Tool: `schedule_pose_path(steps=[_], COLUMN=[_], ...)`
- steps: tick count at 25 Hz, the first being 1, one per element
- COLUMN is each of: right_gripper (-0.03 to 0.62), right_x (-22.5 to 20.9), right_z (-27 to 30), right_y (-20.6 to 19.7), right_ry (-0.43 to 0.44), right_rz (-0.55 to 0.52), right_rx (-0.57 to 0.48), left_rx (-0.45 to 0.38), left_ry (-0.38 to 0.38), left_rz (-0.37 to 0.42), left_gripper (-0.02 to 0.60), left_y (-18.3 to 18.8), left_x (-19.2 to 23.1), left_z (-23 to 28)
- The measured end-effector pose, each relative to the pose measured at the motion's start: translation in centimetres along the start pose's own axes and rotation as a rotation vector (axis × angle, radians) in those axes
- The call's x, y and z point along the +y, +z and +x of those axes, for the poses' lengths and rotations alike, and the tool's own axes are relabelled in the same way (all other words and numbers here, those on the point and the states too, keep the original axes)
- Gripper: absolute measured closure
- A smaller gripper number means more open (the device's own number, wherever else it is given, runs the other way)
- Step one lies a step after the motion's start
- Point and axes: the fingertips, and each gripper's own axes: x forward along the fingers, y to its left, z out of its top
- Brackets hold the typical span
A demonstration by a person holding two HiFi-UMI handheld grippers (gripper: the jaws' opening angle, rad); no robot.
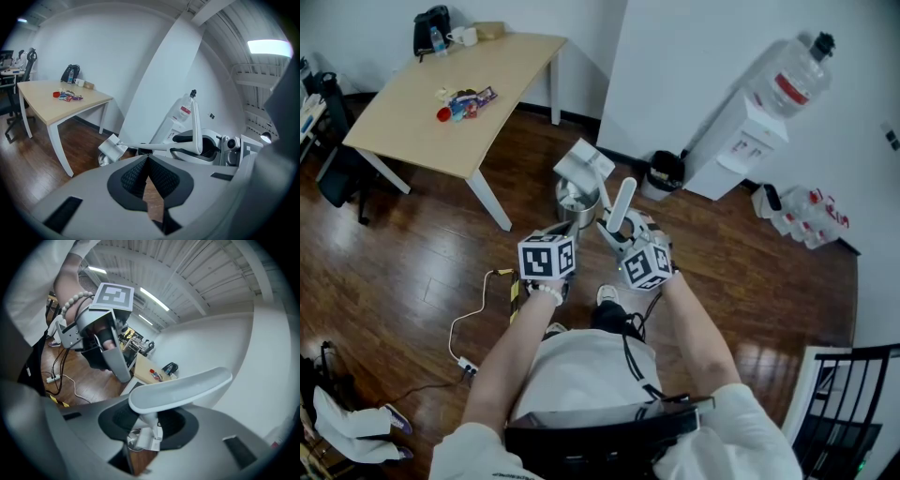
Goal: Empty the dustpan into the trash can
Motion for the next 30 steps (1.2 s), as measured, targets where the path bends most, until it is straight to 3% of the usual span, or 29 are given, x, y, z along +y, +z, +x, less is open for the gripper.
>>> schedule_pose_path(steps=[9, 21, 30], right_gripper=[0.47, 0.471, 0.476], right_x=[-2.5, -10.8, -22.6], right_z=[1.4, 5.1, 10.5], right_y=[0.7, 2.0, 1.9], right_ry=[-0.01, 0.012, -0.022], right_rz=[0.068, 0.156, 0.206], right_rx=[0.007, 0.019, -0.029], left_rx=[-0.018, -0.049, -0.043], left_ry=[-0.017, -0.025, 0.017], left_rz=[0.001, 0.037, 0.028], left_gripper=[0.586, 0.586, 0.586], left_y=[1.2, 5.7, 12.1], left_x=[-0.4, 0.0, 3.2], left_z=[1.0, 4.0, 11.2])
